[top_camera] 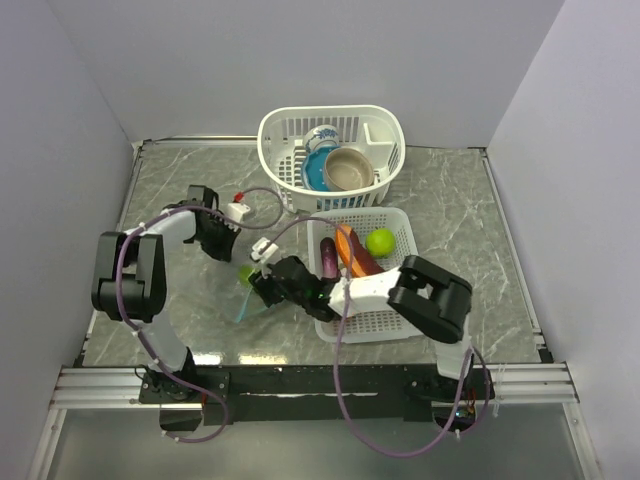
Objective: Open the zip-top bag and remove the fake food
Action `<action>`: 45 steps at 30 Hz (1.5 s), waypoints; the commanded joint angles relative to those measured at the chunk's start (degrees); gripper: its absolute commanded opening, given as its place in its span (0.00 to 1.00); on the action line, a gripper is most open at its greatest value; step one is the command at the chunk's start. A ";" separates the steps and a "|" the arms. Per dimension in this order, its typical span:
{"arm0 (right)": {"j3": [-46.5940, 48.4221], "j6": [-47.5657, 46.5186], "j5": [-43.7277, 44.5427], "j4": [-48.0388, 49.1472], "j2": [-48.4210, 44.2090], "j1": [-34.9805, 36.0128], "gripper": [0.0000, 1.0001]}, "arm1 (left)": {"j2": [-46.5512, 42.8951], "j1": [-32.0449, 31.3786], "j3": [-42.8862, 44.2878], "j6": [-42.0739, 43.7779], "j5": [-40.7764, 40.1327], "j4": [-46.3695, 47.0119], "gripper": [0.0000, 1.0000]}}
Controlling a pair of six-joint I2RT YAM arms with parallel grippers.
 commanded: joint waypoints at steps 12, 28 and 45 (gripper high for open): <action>-15.26 2.40 13.56 -8.73 -31.25 -0.04 0.30 | -0.92 8.68 6.33 -3.25 -5.52 -1.51 0.01; -17.03 19.19 30.71 -31.49 -45.78 -9.71 1.00 | -11.64 5.94 20.39 -19.16 6.43 -7.84 0.97; -3.67 14.01 36.78 -34.42 -46.40 -13.93 1.00 | -19.83 6.82 15.12 -24.78 9.51 -1.88 0.97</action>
